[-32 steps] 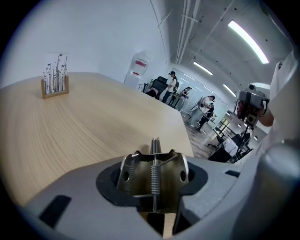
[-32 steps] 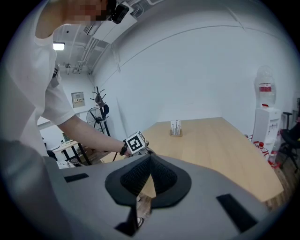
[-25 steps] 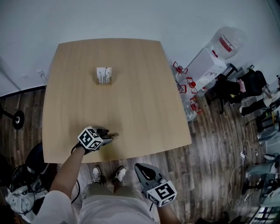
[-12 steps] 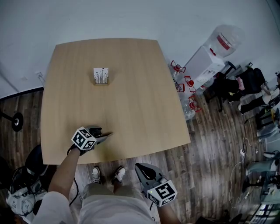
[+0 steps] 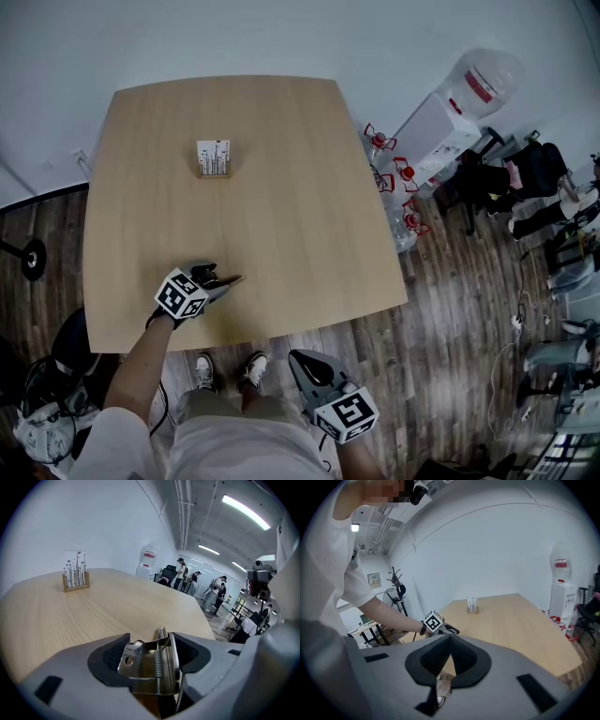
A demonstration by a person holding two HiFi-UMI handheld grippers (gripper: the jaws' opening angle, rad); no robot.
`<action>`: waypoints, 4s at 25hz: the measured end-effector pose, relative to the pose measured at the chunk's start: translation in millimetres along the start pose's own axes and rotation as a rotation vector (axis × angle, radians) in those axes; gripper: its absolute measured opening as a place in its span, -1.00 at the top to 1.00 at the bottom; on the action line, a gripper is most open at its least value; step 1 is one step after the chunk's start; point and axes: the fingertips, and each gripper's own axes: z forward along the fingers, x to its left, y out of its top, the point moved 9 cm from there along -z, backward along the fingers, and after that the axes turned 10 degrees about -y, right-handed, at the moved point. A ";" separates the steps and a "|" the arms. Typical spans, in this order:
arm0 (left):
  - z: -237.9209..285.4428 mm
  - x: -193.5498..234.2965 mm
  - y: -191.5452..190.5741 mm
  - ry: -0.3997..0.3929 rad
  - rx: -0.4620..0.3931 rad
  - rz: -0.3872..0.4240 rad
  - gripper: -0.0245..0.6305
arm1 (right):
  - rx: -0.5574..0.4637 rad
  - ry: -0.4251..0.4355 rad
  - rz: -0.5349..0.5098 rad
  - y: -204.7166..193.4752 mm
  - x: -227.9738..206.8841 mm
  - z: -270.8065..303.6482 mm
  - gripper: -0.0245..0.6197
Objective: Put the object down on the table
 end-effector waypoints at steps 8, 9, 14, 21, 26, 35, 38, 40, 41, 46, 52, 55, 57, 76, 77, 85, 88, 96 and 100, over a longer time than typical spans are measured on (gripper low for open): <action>11.3 5.4 6.2 0.030 0.031 0.086 0.11 | 0.010 -0.021 0.010 -2.7 -1.9 0.0 0.93; 12.0 6.1 6.3 0.037 0.035 0.093 0.09 | 0.012 -0.024 0.012 -3.0 -2.6 -0.1 0.93; 15.7 5.6 5.1 0.059 0.068 0.127 0.02 | 0.015 -0.031 0.021 -5.0 -3.8 0.1 0.93; 17.7 8.7 5.5 0.104 0.085 0.136 -0.04 | 0.027 -0.025 0.022 -4.6 -4.1 4.4 0.93; 18.4 12.3 4.8 0.129 0.110 0.158 -0.10 | 0.031 -0.019 0.025 -4.6 -3.5 8.7 0.93; 16.0 17.6 6.3 0.121 0.115 0.120 -0.17 | 0.041 -0.007 0.028 -1.9 -1.3 17.3 0.93; 13.7 18.9 6.0 0.109 0.103 0.103 -0.17 | 0.045 0.000 0.026 -2.1 0.8 19.9 0.93; 14.1 19.6 7.1 0.096 0.105 0.094 -0.17 | 0.047 0.001 0.026 -2.1 0.4 20.7 0.93; 14.4 20.1 7.7 0.091 0.106 0.091 -0.17 | 0.047 0.001 0.026 -1.8 0.1 21.3 0.93; 6.9 22.6 8.5 0.112 0.068 0.099 -0.17 | 0.042 0.003 0.022 1.1 1.9 25.6 0.93; -11.4 17.7 13.6 0.156 0.010 0.113 -0.17 | 0.025 0.005 0.010 4.8 5.1 27.0 0.93; -23.4 13.1 18.8 0.174 -0.026 0.116 -0.17 | 0.008 0.016 -0.003 11.2 9.4 30.8 0.93; -32.8 10.5 20.8 0.188 -0.055 0.117 -0.17 | -0.007 0.022 -0.014 16.0 14.2 34.1 0.93; -131.2 -26.7 16.7 0.326 -0.180 0.130 0.24 | -0.193 0.051 -0.113 65.8 57.2 35.5 0.93; -135.9 -30.5 18.5 0.332 -0.189 0.131 0.51 | -0.203 0.047 -0.116 68.8 57.9 36.0 0.93; -186.3 -54.6 37.0 0.363 -0.319 0.130 0.91 | -0.247 0.045 -0.135 91.5 62.8 47.0 0.93; -214.7 -59.8 46.4 0.407 -0.382 0.127 0.91 | -0.270 0.025 -0.152 100.9 61.7 49.5 0.93; -297.6 -96.9 66.4 0.508 -0.530 0.242 0.91 | -0.348 -0.054 -0.166 125.6 49.0 44.7 0.93; -334.7 -118.6 66.7 0.558 -0.604 0.286 0.91 | -0.367 -0.104 -0.163 132.4 38.3 37.8 0.93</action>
